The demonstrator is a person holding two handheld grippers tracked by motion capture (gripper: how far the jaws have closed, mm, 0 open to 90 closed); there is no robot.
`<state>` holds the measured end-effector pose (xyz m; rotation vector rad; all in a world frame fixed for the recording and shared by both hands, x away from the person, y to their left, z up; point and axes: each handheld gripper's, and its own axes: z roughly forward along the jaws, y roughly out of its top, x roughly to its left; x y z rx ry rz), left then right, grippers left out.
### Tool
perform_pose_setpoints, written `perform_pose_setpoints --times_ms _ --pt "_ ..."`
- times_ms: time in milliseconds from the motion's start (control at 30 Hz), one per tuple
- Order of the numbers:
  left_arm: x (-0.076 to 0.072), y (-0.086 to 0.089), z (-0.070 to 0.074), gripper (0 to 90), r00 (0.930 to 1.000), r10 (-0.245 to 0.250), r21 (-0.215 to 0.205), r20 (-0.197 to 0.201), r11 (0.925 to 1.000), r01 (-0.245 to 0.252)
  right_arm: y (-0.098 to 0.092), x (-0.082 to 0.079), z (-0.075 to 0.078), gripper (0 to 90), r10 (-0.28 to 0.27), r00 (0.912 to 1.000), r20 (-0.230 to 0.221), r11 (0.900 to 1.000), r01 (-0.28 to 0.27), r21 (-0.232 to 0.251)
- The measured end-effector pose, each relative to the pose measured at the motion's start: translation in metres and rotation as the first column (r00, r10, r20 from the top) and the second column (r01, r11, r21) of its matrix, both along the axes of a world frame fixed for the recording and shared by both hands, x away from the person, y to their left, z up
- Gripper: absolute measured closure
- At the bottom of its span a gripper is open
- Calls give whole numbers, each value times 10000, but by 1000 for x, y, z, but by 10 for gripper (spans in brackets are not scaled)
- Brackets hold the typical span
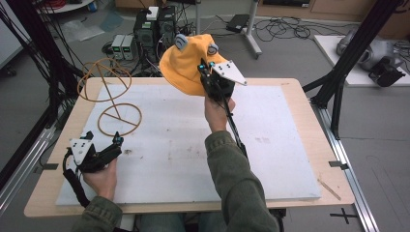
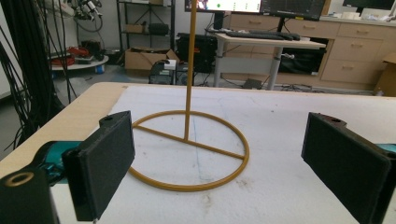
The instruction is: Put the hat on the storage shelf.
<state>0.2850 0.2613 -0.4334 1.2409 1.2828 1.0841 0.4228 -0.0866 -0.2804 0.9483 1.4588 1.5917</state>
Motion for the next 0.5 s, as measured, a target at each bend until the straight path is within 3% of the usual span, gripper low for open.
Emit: perform_pose_setpoints --times_ms 300,400,500 --pt "0 -1 1 100 10000 -20 -70 87 10000 20 43 -1 24 878 903 9958 178 9959 -903 11" --pt "-1 -1 1 100 9999 -37 -66 100 10000 38 70 -2 35 878 1345 9903 346 9909 -1343 -64" --pt "-1 1 1 99 10000 -46 -63 66 10000 46 82 -3 41 878 1575 9867 396 9875 -1574 -54"
